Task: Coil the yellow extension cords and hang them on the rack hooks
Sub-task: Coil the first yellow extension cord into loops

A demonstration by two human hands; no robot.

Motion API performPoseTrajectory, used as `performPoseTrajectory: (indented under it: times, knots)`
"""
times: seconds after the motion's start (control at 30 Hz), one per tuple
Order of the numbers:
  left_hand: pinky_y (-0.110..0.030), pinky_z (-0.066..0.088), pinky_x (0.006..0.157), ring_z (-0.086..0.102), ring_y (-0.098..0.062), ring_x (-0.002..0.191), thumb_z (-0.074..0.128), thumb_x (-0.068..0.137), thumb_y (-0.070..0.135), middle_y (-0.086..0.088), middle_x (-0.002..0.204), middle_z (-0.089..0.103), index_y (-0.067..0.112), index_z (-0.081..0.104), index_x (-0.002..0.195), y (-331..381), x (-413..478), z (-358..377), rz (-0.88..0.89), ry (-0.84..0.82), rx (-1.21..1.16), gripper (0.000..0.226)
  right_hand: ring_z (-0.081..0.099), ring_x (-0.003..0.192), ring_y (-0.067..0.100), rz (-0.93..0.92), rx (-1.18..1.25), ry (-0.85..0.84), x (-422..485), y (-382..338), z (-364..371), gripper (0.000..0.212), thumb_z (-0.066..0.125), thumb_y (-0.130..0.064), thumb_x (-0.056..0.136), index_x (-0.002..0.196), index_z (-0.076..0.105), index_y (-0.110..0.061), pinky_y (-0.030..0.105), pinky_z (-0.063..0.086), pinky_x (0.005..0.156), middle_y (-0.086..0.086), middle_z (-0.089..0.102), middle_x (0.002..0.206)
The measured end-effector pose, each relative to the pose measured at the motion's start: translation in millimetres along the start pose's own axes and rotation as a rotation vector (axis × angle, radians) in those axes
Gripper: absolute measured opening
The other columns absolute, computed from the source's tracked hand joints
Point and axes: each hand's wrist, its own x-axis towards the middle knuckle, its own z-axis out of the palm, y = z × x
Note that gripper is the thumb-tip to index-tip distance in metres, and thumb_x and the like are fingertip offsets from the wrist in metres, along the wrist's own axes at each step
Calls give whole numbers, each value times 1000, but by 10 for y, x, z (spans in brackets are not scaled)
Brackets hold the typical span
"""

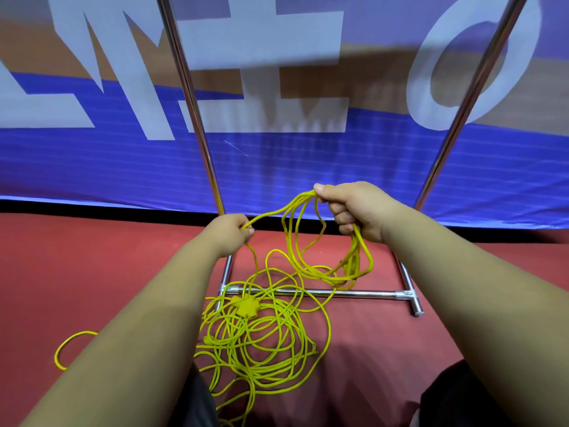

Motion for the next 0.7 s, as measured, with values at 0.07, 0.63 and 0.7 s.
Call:
performPoseTrajectory:
  times: [0.07,0.63,0.7]
  knots:
    - [-34,50,78,65,-27,89,59,101,25,-6,91,71,16,68,90,-10,23,34,-8,-39,6,17,17,44,9,-51,141,72,34,-14,-7,27,70,-38,100,86,63,-16,24,21,40,-7,24,57]
    - [-38,57,82,76,-31,88,48,108,42,-13,91,76,3,73,109,-328,158,138,-346,-78,191,47,22,41,8,-190,736,421,-32,-178,-538,31,62,-44,105,84,57,-22,24,27,43,-10,26,52]
    - [-39,57,82,73,-35,90,50,106,45,-14,90,73,8,73,107,-157,177,116,-234,2,160,44,24,41,8,-185,700,439,14,-137,-506,31,60,-45,106,84,57,-23,24,29,45,-10,29,52]
